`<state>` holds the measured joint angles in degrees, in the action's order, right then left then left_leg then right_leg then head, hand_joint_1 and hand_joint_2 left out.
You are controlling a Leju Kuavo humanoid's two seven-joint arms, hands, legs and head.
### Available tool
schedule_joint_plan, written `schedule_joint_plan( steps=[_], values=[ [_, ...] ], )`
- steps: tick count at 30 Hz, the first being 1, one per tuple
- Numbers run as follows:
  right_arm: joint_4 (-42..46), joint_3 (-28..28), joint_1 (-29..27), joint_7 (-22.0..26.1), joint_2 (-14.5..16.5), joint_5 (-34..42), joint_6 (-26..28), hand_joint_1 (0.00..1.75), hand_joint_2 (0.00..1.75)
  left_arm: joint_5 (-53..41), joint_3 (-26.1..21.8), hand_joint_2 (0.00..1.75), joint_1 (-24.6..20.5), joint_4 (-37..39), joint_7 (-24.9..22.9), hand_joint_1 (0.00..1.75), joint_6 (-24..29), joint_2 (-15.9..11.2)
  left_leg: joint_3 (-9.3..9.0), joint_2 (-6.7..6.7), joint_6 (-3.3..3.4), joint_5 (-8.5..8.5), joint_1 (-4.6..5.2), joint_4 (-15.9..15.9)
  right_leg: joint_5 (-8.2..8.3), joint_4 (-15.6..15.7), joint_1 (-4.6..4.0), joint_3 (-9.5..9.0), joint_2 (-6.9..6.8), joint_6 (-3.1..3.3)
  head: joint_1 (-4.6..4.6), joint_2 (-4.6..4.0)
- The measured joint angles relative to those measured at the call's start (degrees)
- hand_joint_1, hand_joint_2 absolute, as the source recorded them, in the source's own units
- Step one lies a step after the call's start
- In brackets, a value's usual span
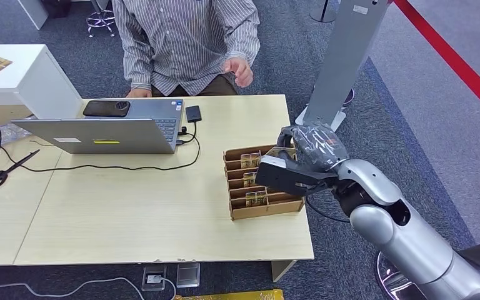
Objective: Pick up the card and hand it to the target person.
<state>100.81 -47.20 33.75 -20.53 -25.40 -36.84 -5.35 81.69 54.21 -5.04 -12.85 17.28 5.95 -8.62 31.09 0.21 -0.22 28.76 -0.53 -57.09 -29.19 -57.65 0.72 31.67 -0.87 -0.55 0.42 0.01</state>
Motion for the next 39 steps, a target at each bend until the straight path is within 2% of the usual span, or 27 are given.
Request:
schedule_joint_plan(
  steps=[4,9,16,21,25,35,39],
  values=[
    [-1.4,-0.3,0.6,3.8,1.5,-6.1,7.6,1.75,1.75,-0.7,0.0,0.00,-0.1,0.0,-0.1,0.00,-0.2,0.1,0.00,0.00,0.00,0.00,0.00,0.0,0.00,0.0,0.00,0.00,-0.01,0.00,-0.02,-0.01],
    [-6.5,-0.3,0.3,8.7,4.1,-10.0,18.5,1.75,1.75,-1.1,0.0,0.00,-0.1,0.0,0.1,0.00,-0.5,0.3,0.01,-0.01,0.00,0.00,0.00,0.0,0.00,0.0,0.00,0.00,-0.01,0.00,-0.02,-0.01],
    [-12.1,-0.3,0.0,10.4,6.5,-11.4,23.6,1.75,1.75,-1.3,0.0,0.00,-0.2,0.0,0.2,0.00,-0.5,0.4,0.02,-0.02,0.00,0.00,0.00,0.0,0.00,0.0,0.00,0.02,-0.02,0.00,0.00,-0.01],
    [-15.5,-0.3,-0.7,13.4,7.9,-9.5,30.7,1.75,1.75,-1.5,0.1,0.00,-0.2,0.0,0.5,0.00,-0.4,0.4,0.02,-0.02,0.00,0.00,0.00,0.0,-0.01,0.0,0.00,0.02,-0.02,0.00,-0.02,-0.01],
    [-17.1,-0.3,-1.1,13.4,8.5,-7.7,32.0,0.00,1.75,-1.9,0.1,0.00,-0.2,0.0,0.4,0.00,0.0,0.4,0.01,-0.01,0.00,0.00,0.00,0.0,-0.01,0.0,0.00,0.02,-0.01,0.00,-0.05,-0.01],
    [-18.5,-0.4,-2.0,13.8,8.5,0.2,31.7,0.00,1.75,-2.1,0.3,0.00,-0.1,0.0,0.1,0.00,0.4,0.5,0.02,-0.01,0.00,0.00,0.00,0.0,-0.01,0.0,0.00,0.05,-0.01,0.00,-0.01,-0.01],
    [-17.9,-0.2,-3.4,15.0,8.5,10.1,30.7,0.00,1.75,-1.3,0.3,0.00,-0.1,0.0,-0.4,0.00,1.1,0.5,0.00,-0.01,0.00,0.00,0.00,0.0,-0.01,0.0,0.00,0.05,-0.01,0.00,-0.04,-0.01]
  ],
)
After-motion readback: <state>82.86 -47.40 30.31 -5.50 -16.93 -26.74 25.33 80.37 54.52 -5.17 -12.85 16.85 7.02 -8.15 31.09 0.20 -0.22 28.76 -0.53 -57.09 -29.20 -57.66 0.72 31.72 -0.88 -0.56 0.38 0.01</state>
